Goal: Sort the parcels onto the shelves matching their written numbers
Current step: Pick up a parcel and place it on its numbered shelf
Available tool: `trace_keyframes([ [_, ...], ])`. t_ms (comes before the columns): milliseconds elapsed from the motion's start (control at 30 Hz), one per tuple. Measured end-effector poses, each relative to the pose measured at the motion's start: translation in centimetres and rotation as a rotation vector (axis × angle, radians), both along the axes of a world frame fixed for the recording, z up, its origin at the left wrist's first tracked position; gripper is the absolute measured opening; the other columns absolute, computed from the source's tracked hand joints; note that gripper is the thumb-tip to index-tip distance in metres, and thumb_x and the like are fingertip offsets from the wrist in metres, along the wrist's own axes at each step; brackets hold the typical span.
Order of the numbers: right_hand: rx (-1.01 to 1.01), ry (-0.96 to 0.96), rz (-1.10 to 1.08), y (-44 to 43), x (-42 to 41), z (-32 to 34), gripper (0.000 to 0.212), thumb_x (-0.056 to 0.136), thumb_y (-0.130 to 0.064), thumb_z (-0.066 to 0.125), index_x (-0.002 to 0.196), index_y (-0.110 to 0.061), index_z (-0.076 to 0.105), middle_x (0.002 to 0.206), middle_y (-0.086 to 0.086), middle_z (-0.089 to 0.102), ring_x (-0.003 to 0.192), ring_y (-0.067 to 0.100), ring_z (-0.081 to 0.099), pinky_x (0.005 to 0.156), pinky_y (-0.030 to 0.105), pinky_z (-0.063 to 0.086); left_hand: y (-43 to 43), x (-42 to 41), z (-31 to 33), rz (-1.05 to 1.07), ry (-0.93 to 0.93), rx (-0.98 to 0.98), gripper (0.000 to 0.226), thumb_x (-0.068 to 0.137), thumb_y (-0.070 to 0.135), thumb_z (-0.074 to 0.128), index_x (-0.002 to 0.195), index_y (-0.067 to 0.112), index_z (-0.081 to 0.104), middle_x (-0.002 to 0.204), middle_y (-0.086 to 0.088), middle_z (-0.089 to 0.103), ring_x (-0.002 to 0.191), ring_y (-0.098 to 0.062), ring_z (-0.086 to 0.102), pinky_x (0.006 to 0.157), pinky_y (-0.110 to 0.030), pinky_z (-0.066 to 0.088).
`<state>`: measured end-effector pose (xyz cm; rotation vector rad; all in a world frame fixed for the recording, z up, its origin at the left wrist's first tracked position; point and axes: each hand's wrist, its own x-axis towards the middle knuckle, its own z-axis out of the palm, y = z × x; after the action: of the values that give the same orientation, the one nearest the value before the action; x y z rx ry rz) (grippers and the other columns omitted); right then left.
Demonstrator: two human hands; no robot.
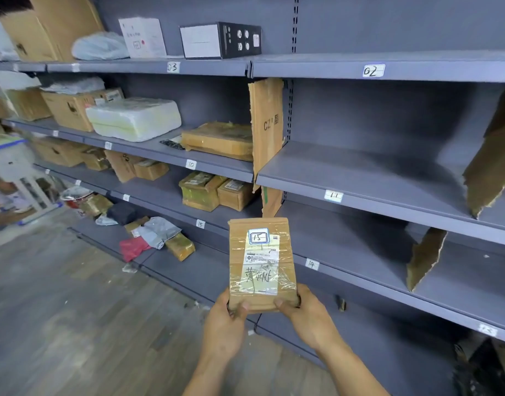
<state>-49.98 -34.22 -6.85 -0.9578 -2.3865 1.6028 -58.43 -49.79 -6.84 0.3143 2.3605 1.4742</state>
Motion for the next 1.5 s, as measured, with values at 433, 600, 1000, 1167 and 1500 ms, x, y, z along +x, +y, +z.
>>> trace_keyframes([
  [433, -0.02, -0.034, -0.082, -5.1, -14.3, -1.9, 0.028, 0.097, -0.033, 0.064, 0.123, -0.027, 0.058, 0.115, -0.013, 0.067, 0.108, 0.01, 0.061, 0.086, 0.024, 0.044, -4.3, -15.3, -2.0, -0.068, 0.021, -0.079, 0.029, 0.098, 0.029, 0.06, 0.126, 0.031, 0.056, 0.109, 0.016, 0.068, 0.102, -0.01, 0.063, 0.084, -0.027, 0.047],
  [600, -0.057, -0.059, -0.151, -7.1, -19.4, -2.6, 0.029, 0.095, -0.033, 0.065, 0.123, -0.026, 0.06, 0.11, -0.016, 0.068, 0.105, 0.009, 0.062, 0.084, 0.024, 0.045, -5.7, -21.3, -3.0, -0.133, -0.008, -0.103, 0.031, 0.098, 0.027, 0.06, 0.128, 0.031, 0.058, 0.108, 0.021, 0.069, 0.103, -0.008, 0.065, 0.095, -0.033, 0.051],
  [1000, -0.086, -0.141, -0.282, -4.0, -25.7, -4.0, 0.024, 0.096, -0.034, 0.064, 0.116, -0.024, 0.058, 0.109, -0.01, 0.068, 0.092, 0.005, 0.062, 0.061, 0.013, 0.045, -1.0, -29.2, -3.8, -0.295, -0.001, -0.179, 0.033, 0.102, 0.03, 0.053, 0.135, 0.032, 0.05, 0.109, 0.02, 0.058, 0.095, -0.003, 0.053, 0.079, -0.02, 0.036],
  [1167, -0.098, -0.186, -0.293, -0.3, -28.9, -6.2, 0.028, 0.094, -0.035, 0.065, 0.119, -0.024, 0.06, 0.112, -0.008, 0.07, 0.099, 0.011, 0.064, 0.079, 0.026, 0.049, 3.0, -32.8, -5.1, -0.337, -0.007, -0.231, 0.034, 0.101, 0.029, 0.054, 0.135, 0.027, 0.051, 0.119, 0.013, 0.065, 0.093, -0.006, 0.057, 0.075, -0.018, 0.04],
  [1500, -0.148, -0.233, -0.418, 4.1, -33.7, -9.1, 0.021, 0.098, -0.032, 0.061, 0.116, -0.025, 0.053, 0.105, -0.002, 0.067, 0.078, 0.007, 0.06, 0.05, 0.011, 0.039, 8.9, -38.5, -8.0, -0.425, -0.032, -0.253, 0.029, 0.101, 0.029, 0.054, 0.13, 0.027, 0.054, 0.119, 0.012, 0.067, 0.088, -0.005, 0.056, 0.074, -0.015, 0.04],
])
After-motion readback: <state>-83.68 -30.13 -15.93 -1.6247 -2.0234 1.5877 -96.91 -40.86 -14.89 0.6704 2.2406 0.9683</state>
